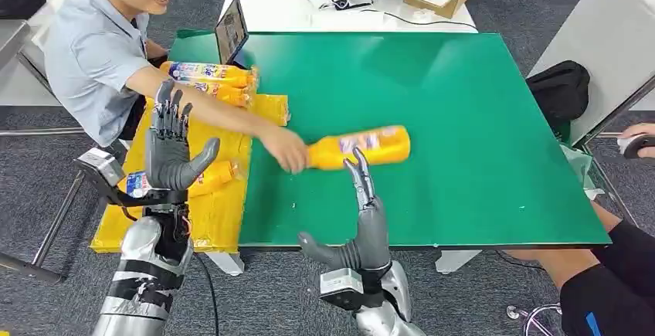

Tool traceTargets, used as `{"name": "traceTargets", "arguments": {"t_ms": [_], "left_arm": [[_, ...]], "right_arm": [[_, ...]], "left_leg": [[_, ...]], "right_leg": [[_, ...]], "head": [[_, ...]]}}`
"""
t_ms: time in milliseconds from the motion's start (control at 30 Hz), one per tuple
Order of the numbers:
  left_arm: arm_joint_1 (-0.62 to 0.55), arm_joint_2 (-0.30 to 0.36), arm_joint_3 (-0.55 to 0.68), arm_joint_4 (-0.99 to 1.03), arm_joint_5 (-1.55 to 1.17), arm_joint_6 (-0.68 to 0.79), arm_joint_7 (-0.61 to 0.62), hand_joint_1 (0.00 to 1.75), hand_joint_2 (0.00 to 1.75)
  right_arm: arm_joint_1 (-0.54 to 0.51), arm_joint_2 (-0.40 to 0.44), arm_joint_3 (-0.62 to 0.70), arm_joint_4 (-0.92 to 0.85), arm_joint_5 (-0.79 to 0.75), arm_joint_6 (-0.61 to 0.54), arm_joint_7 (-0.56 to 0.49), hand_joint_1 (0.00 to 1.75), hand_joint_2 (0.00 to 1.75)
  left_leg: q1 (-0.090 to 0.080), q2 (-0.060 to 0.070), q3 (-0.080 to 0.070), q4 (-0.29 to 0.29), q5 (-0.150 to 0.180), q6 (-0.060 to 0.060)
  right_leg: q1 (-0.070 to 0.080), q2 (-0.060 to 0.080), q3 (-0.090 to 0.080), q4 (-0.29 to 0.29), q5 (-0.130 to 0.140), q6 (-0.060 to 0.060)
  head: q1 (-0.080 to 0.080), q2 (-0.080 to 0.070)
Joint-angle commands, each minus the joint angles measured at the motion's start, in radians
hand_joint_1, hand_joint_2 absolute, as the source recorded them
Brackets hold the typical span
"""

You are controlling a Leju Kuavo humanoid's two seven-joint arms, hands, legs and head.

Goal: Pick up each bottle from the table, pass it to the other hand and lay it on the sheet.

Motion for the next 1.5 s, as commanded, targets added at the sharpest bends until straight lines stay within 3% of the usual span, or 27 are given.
{"name": "traceTargets", "arguments": {"t_ms": [33,200,367,767,1000,1167,1367,1500], "left_arm": [[0.187,0.012,0.003,-0.128,0.035,0.087,-0.009,0.00,1.75],[0.290,-0.002,-0.017,-0.167,-0.153,0.321,-0.029,0.00,1.75],[0.268,-0.010,-0.070,-0.134,-0.321,0.499,-0.003,0.00,1.75],[0.252,-0.003,-0.074,-0.119,-0.322,0.509,-0.001,0.00,1.75],[0.181,0.000,-0.102,-0.025,-0.325,0.500,0.021,0.00,1.75],[0.116,-0.008,-0.118,0.074,-0.347,0.528,0.010,0.00,1.75],[0.087,-0.007,-0.137,0.128,-0.341,0.508,0.012,0.00,1.75],[0.057,-0.018,-0.135,0.181,-0.278,0.450,0.033,0.00,1.75]], "right_arm": [[-0.072,-0.114,-0.285,0.259,0.155,0.136,0.071,0.00,1.75],[-0.136,-0.193,-0.399,0.391,0.388,0.216,0.177,0.00,1.75],[-0.238,-0.201,-0.357,0.517,0.489,0.293,0.235,0.00,1.75],[-0.272,-0.186,-0.338,0.566,0.503,0.289,0.250,0.00,1.75],[-0.465,-0.144,-0.253,0.854,0.585,0.276,0.321,0.00,1.75],[-0.560,-0.106,-0.274,0.962,0.535,0.329,0.299,0.00,1.75],[-0.568,-0.071,-0.244,1.010,0.546,0.368,0.293,0.00,1.75],[-0.583,-0.041,-0.260,1.013,0.487,0.407,0.211,0.00,1.75]], "left_leg": [[0.000,0.002,0.006,-0.003,-0.001,0.000],[-0.001,0.000,0.003,-0.002,-0.001,0.001],[-0.001,0.000,0.003,0.000,-0.003,0.001],[-0.001,0.001,0.002,0.000,-0.002,0.001],[-0.001,0.004,0.003,0.000,-0.002,0.001],[-0.001,0.002,0.000,0.000,0.000,0.002],[0.000,0.002,0.004,0.000,-0.001,0.001],[-0.001,0.001,0.003,0.001,-0.001,0.001]], "right_leg": [[0.000,0.002,0.005,-0.003,0.000,-0.001],[-0.001,0.000,0.004,-0.003,0.000,0.000],[-0.001,0.001,0.004,-0.002,-0.001,-0.001],[0.000,0.001,0.002,-0.001,0.000,0.000],[0.000,0.004,0.002,-0.001,0.001,-0.001],[-0.001,0.002,0.000,-0.001,0.002,0.001],[0.000,0.002,0.004,-0.001,0.000,0.000],[0.000,0.001,0.003,0.000,0.000,0.000]], "head": [[0.000,0.000],[0.000,0.000],[0.000,0.000],[0.000,0.000],[0.000,0.000],[0.000,0.000],[0.000,0.000],[0.000,0.000]]}}
